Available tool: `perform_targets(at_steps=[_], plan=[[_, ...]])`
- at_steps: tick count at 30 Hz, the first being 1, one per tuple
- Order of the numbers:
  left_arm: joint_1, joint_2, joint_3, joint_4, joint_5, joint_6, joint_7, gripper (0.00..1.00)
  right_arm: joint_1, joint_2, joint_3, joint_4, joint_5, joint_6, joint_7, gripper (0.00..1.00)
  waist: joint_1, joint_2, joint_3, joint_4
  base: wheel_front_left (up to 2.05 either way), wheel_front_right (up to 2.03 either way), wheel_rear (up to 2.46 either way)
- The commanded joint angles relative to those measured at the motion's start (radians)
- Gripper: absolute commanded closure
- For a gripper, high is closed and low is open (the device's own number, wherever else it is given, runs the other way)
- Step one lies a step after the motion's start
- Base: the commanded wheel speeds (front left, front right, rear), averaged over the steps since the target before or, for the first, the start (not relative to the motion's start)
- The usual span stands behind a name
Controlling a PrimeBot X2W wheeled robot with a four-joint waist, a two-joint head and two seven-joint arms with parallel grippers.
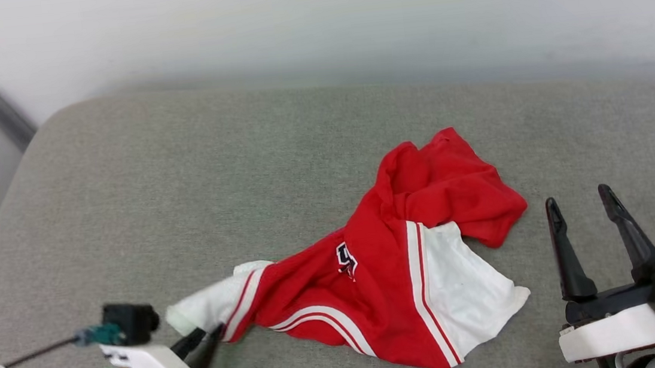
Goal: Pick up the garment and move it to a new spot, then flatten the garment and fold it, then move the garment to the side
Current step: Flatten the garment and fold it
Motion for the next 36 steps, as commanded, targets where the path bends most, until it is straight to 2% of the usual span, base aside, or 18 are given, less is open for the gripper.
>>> perform_targets(at_steps=[1,7,11,13,16,18,20,23,26,27,30,34,36], plan=[[0.011,-0.001,-0.009,0.008,0.022,0.004,-0.012,0.00,0.008,0.001,0.003,-0.001,-0.006,0.000,-0.002,0.00,0.0002,0.0000,-0.010,0.008,0.00,0.00,0.00],[0.002,-0.023,0.008,0.045,0.080,0.045,-0.124,0.00,0.015,0.001,-0.007,0.005,-0.006,0.000,-0.002,0.00,0.0002,0.0000,-0.030,0.017,0.00,0.00,0.00],[-0.001,-0.011,0.040,0.023,0.143,0.073,-0.253,0.00,0.018,0.001,0.000,-0.003,-0.008,0.000,0.006,0.00,0.0002,0.0000,-0.044,0.016,0.00,0.00,0.00],[0.011,-0.004,0.057,0.002,0.181,0.095,-0.323,0.00,0.012,0.001,0.010,-0.016,-0.010,0.000,0.046,0.00,0.0002,0.0000,-0.048,0.013,0.00,0.00,0.00],[0.036,-0.005,0.094,-0.044,0.252,0.141,-0.374,0.00,0.007,-0.033,0.046,-0.035,-0.005,0.000,0.183,0.00,0.0002,0.0000,-0.052,0.011,0.00,0.00,0.00],[0.058,-0.023,0.131,-0.088,0.297,0.171,-0.383,0.00,0.007,-0.069,0.073,-0.043,0.044,0.000,0.331,0.00,0.0002,0.0000,-0.052,0.013,0.00,0.00,0.00],[0.080,-0.052,0.191,-0.154,0.356,0.193,-0.385,0.00,-0.004,-0.132,0.116,-0.060,0.084,0.000,0.508,0.00,0.0002,0.0000,-0.047,0.018,0.00,0.00,0.00],[0.131,-0.102,0.251,-0.231,0.441,0.199,-0.384,0.00,-0.019,-0.208,0.163,-0.087,0.162,0.000,0.782,0.00,0.0002,0.0000,-0.035,0.033,0.00,0.00,0.00],[0.153,-0.144,0.279,-0.268,0.502,0.177,-0.384,0.00,-0.042,-0.259,0.176,-0.107,0.219,0.000,0.997,0.00,0.0002,0.0000,-0.016,0.057,0.00,0.00,0.00],[0.153,-0.144,0.279,-0.268,0.502,0.177,-0.384,0.00,-0.042,-0.259,0.176,-0.107,0.219,0.000,0.997,0.00,0.0002,0.0000,-0.016,0.057,0.00,0.00,0.00],[0.157,-0.178,0.294,-0.274,0.548,0.150,-0.384,0.00,-0.078,-0.260,0.183,-0.118,0.270,0.000,1.131,0.00,0.0002,0.0000,0.008,0.086,0.00,0.00,0.00],[0.142,-0.219,0.307,-0.267,0.593,0.109,-0.384,0.00,-0.114,-0.268,0.195,-0.074,0.259,0.000,1.219,0.00,0.0002,0.0000,0.040,0.130,0.00,0.00,0.00],[0.137,-0.239,0.318,-0.260,0.606,0.090,-0.384,0.00,-0.126,-0.240,0.170,-0.030,0.257,0.000,1.245,0.00,0.0002,0.0000,0.052,0.151,0.00,0.00,0.00]])
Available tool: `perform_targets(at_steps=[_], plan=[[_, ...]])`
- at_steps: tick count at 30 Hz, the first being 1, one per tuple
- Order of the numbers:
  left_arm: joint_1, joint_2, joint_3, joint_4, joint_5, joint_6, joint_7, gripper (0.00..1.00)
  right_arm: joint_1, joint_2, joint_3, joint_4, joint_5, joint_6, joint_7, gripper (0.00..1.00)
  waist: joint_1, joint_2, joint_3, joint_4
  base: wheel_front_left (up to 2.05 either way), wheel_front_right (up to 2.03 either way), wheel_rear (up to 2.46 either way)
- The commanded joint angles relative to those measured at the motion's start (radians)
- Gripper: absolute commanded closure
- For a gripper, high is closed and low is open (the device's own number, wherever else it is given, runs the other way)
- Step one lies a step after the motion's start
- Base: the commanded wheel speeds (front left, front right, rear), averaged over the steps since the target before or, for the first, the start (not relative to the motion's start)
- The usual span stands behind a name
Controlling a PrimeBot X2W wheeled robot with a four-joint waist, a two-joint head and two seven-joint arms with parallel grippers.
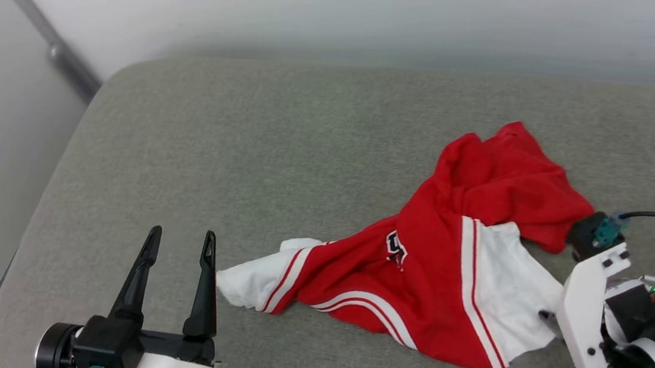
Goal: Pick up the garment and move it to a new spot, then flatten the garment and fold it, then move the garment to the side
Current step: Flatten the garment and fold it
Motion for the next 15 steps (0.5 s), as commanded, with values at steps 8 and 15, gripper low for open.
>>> perform_targets(at_steps=[8,15], plan=[[-0.018,-0.057,0.045,0.025,0.041,-0.063,-0.002,0.00,-0.014,0.017,0.006,0.126,-0.034,0.000,-0.013,0.00,-0.0001,0.0000,0.050,0.076,0.00,0.00,0.00],[-0.003,-0.091,0.091,0.040,0.073,-0.097,-0.003,0.00,0.011,0.004,0.011,0.202,-0.053,0.000,-0.031,1.00,-0.0001,0.0000,0.055,0.076,0.00,0.00,0.00]])
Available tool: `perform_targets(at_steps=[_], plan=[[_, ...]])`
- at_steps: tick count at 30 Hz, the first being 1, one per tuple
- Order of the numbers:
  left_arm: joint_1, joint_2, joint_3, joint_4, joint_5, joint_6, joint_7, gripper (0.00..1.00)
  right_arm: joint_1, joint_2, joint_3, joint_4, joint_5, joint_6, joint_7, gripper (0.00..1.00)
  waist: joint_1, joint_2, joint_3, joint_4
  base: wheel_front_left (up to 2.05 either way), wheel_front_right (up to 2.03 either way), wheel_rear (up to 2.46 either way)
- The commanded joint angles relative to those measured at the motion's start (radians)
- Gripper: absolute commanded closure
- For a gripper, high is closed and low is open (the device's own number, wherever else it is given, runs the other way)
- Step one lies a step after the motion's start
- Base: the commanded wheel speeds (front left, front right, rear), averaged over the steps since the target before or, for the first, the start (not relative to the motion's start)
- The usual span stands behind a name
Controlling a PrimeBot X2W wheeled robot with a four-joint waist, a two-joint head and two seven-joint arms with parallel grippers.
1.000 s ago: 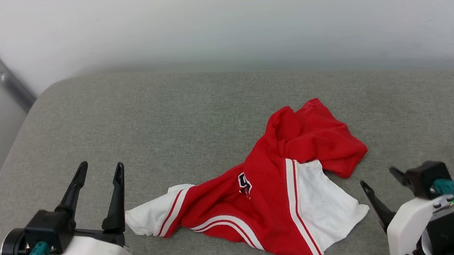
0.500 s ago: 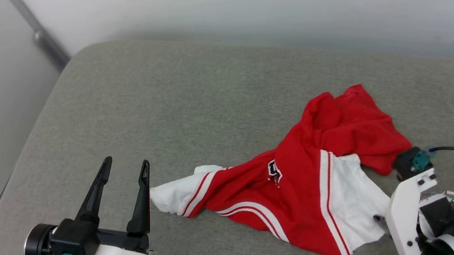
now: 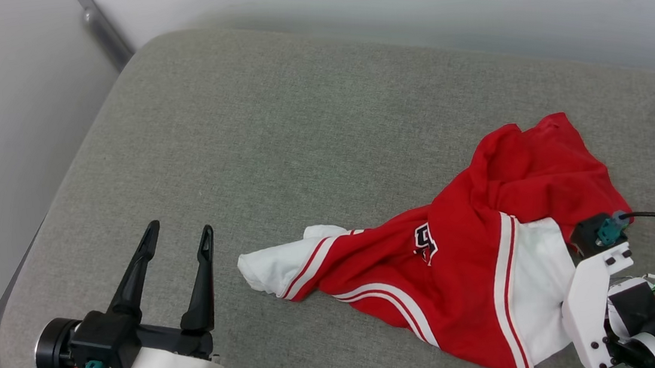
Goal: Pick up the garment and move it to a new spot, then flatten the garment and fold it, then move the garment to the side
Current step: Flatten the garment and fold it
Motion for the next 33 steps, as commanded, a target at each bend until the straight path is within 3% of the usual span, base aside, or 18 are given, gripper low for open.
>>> perform_targets(at_steps=[1,11,17,26,27,28,33], plan=[[0.008,-0.005,0.005,0.002,0.006,-0.003,-0.003,0.00,0.042,-0.005,0.008,0.057,-0.001,-0.001,0.013,1.00,0.0000,0.0000,-0.005,-0.006,0.00,0.00,0.00],[0.051,-0.019,0.067,0.015,0.035,-0.036,-0.003,0.00,0.084,-0.086,-0.088,-0.069,0.042,-0.001,0.012,1.00,0.0000,0.0000,-0.067,-0.107,0.00,0.00,0.00],[0.073,-0.026,0.087,0.022,0.044,-0.049,-0.003,0.00,0.159,-0.141,-0.206,-0.130,0.045,-0.001,0.039,1.00,0.0000,0.0000,-0.084,-0.174,0.00,0.00,0.00],[0.078,-0.039,0.085,0.057,0.051,-0.067,-0.003,0.00,0.259,-0.107,-0.331,-0.114,0.027,-0.001,0.000,1.00,0.0000,0.0000,-0.074,-0.234,0.00,0.00,0.00],[0.077,-0.042,0.084,0.062,0.050,-0.071,-0.003,0.00,0.260,-0.103,-0.332,-0.114,0.020,-0.001,-0.021,0.45,0.0000,0.0000,-0.074,-0.238,0.00,0.00,0.00],[0.077,-0.044,0.084,0.067,0.050,-0.073,-0.003,0.00,0.257,-0.094,-0.338,-0.109,0.014,-0.001,-0.041,0.00,0.0000,0.0000,-0.073,-0.242,0.00,0.00,0.00],[0.084,-0.044,0.085,0.084,0.050,-0.084,-0.003,0.00,0.207,-0.047,-0.332,-0.128,0.032,-0.001,-0.174,0.00,0.0000,0.0000,-0.082,-0.261,0.00,0.00,0.00]])
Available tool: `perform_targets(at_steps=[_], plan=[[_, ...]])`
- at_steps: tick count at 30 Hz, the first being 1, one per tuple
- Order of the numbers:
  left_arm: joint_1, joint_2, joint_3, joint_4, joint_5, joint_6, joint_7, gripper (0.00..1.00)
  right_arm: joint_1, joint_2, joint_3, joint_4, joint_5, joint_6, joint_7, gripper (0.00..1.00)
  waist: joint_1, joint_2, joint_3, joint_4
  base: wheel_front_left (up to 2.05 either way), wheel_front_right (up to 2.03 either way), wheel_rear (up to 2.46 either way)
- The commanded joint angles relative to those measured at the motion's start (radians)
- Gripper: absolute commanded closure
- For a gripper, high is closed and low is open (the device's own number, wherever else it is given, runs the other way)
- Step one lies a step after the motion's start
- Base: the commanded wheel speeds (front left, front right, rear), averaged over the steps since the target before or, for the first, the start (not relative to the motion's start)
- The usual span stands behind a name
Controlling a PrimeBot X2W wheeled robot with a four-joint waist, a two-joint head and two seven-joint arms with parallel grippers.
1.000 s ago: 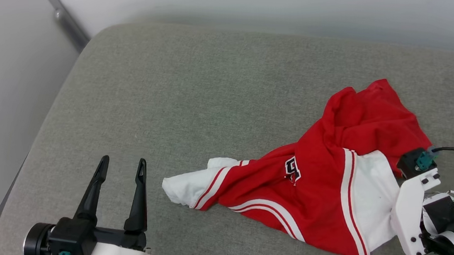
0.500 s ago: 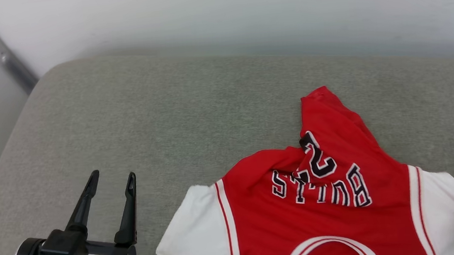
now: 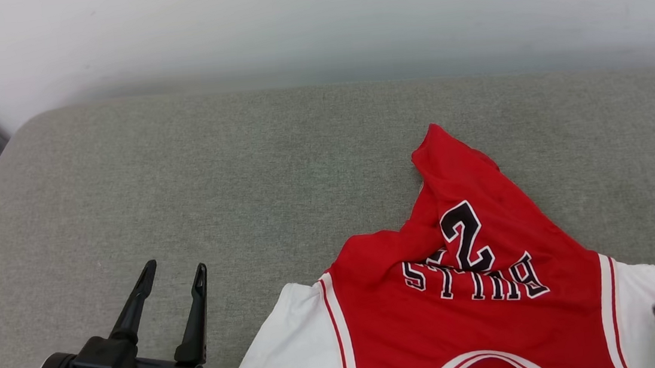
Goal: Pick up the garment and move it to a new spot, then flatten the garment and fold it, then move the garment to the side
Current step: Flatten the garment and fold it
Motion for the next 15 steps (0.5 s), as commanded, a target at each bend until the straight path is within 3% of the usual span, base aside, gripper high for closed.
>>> perform_targets(at_steps=[1,9,15], plan=[[0.013,0.003,0.001,0.004,0.001,-0.005,-0.003,0.00,-0.025,0.011,-0.005,-0.016,0.007,-0.001,-0.029,0.00,0.0000,0.0000,-0.005,-0.006,0.00,0.00,0.00],[0.068,0.025,-0.036,0.005,-0.078,-0.027,0.124,0.00,-0.042,0.105,-0.005,-0.166,0.075,-0.001,-0.348,0.00,0.0000,0.0000,-0.025,-0.018,0.00,0.00,0.00],[0.129,0.077,-0.092,-0.059,-0.148,-0.038,0.358,0.00,-0.011,0.188,-0.038,-0.230,0.069,0.000,-0.581,0.00,0.0000,0.0000,-0.024,-0.019,0.00,0.00,0.00]])
